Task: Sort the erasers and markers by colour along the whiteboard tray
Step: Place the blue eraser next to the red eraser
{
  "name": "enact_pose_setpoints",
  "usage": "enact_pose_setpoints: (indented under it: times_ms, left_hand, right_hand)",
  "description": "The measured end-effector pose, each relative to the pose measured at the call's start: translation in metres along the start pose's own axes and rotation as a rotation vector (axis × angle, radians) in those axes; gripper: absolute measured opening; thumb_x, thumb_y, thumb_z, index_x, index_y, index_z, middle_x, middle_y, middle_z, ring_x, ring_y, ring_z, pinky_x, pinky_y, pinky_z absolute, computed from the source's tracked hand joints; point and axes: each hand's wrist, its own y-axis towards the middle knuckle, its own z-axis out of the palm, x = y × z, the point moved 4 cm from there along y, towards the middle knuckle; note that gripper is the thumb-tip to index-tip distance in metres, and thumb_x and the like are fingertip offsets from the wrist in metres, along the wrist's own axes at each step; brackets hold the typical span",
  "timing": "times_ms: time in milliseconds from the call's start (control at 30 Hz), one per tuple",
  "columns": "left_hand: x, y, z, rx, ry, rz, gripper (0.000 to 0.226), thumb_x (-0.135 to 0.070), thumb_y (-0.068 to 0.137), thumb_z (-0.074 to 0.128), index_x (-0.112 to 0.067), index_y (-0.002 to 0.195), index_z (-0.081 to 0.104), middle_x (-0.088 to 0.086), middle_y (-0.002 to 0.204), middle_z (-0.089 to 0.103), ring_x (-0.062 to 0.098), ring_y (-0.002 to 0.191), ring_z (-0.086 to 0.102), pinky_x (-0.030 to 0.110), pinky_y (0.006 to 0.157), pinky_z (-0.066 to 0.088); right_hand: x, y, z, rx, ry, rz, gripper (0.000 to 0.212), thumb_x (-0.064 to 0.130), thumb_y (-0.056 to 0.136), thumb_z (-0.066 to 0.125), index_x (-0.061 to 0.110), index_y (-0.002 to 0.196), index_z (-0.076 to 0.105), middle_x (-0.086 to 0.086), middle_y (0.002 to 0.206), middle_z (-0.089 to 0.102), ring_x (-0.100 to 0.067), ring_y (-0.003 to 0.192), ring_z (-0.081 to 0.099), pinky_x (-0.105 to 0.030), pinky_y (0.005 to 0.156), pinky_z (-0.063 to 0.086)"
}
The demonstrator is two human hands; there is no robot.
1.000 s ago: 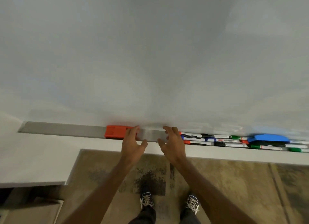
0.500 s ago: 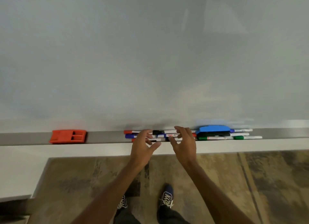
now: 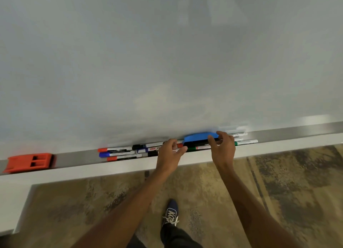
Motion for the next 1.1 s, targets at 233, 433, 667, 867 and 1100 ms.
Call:
enact_pose_setpoints:
  times_ms: [233,433,667,867,1100]
  left_hand:
    - [-0.012,0.018,0.032,0.031,0.084,-0.077,0.028,-0.029,0.091,0.066,-0.001,0.093,0.067,0.015,0.089,0.07,0.027,0.084,0.067,0.035,0.072,0.05]
    - [-0.017,0.017,0.039,0.002,0.073,-0.13,0.022,-0.023,0.091,0.064,-0.001,0.091,0.067,0.015,0.086,0.069,0.027,0.077,0.065,0.029,0.064,0.049]
    - [-0.023,0.0,0.006,-0.157,-0.065,-0.066,0.012,-0.024,0.089,0.068,-0.012,0.091,0.07,0.0,0.085,0.069,0.007,0.074,0.063,0.006,0.059,0.045]
    - [-0.011,-0.02,-0.045,-0.268,-0.1,-0.032,0.028,-0.017,0.087,0.073,-0.007,0.114,0.069,-0.002,0.105,0.069,-0.003,0.086,0.062,-0.001,0.072,0.045]
    - [0.017,-0.045,-0.108,-0.285,-0.141,0.054,0.04,-0.006,0.086,0.07,-0.037,0.111,0.066,-0.024,0.115,0.06,-0.009,0.104,0.06,0.003,0.081,0.046]
  right_hand:
    - [-0.024,0.033,-0.003,0.12,-0.058,0.129,0.047,0.034,0.094,0.062,0.004,0.13,0.058,-0.014,0.12,0.066,-0.026,0.103,0.064,-0.025,0.085,0.04]
    - [-0.02,0.032,0.002,0.163,-0.031,0.121,0.035,0.032,0.094,0.063,0.004,0.115,0.066,-0.011,0.101,0.07,-0.023,0.091,0.063,-0.026,0.077,0.042]
    - [-0.019,0.012,-0.003,0.172,0.127,0.157,0.036,0.037,0.078,0.08,0.016,0.103,0.064,0.002,0.091,0.069,-0.014,0.085,0.066,-0.025,0.072,0.049]
    - [-0.003,-0.013,0.013,0.378,0.193,0.083,0.049,0.028,0.07,0.087,0.023,0.11,0.058,0.009,0.103,0.067,-0.006,0.091,0.066,-0.022,0.071,0.057]
    - [0.046,-0.051,0.053,0.559,-0.057,-0.242,0.058,0.016,0.07,0.088,0.022,0.121,0.061,0.009,0.109,0.06,-0.001,0.089,0.06,-0.004,0.066,0.048]
